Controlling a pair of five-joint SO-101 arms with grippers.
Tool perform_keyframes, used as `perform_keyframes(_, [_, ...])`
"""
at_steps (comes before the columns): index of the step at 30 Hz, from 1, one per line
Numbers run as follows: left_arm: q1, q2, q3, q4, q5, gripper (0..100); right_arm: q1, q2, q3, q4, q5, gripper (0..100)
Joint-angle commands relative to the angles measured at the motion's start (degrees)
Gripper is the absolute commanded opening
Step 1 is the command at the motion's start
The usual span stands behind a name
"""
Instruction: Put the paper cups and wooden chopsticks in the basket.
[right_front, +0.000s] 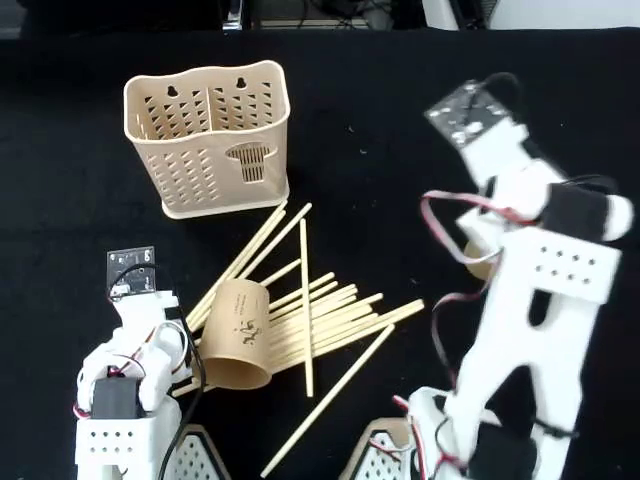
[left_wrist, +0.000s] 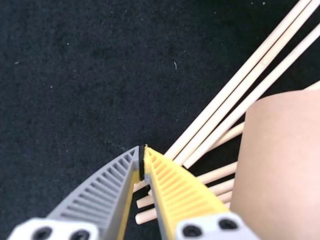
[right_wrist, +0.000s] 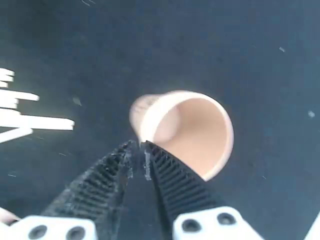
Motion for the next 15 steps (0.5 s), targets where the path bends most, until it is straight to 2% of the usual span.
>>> perform_keyframes(1, [0.3,-0.3,0.9,0.3,-0.1,3,-8.7,-6.9,3.8,0.7,-4.0,4.0])
perform_keyframes(4, [0.2,-0.3,0.9,0.3,-0.1,3,-16.9,-14.5,11.3,0.5,-5.6,5.7])
perform_keyframes(9, [0.2,-0.3,0.9,0.3,-0.1,3,-33.8,-25.3,27.6,-0.5,-10.6,21.0])
perform_keyframes(12, [0.2,-0.3,0.9,0.3,-0.1,3,-43.7,-29.3,35.5,-4.0,-15.6,21.5])
perform_keyframes(15, [0.2,-0.3,0.9,0.3,-0.1,3,-50.5,-31.2,40.6,-8.3,-20.9,21.7])
